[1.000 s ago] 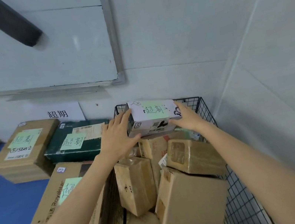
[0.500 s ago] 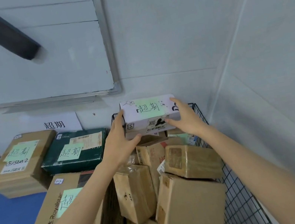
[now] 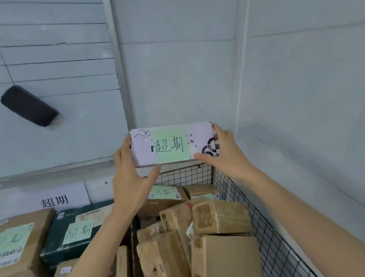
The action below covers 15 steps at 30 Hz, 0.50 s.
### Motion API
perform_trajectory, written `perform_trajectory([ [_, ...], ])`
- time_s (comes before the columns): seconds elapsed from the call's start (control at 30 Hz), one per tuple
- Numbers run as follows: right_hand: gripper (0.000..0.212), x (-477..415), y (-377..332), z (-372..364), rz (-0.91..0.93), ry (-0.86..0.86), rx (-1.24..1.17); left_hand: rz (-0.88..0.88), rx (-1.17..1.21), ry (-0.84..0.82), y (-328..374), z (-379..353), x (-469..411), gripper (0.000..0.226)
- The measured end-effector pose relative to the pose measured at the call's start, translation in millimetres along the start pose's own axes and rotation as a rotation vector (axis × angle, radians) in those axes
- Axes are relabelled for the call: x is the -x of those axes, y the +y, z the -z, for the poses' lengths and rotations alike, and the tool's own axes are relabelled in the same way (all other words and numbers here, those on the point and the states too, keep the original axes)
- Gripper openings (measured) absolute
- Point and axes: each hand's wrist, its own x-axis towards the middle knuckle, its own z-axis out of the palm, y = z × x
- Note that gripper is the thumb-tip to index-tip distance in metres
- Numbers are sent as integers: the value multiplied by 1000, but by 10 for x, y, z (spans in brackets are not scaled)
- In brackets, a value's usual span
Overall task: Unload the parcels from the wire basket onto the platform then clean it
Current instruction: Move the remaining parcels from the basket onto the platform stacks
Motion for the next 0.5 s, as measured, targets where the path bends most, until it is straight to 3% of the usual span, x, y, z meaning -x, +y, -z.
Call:
perform_trajectory([
  [0.1, 65, 156, -177, 103, 0, 16, -21, -43, 67, 16, 104, 103, -37, 93],
  [0.5, 75, 581, -595, 321, 20, 128, -202, -199, 233, 40, 456, 365, -75, 94],
])
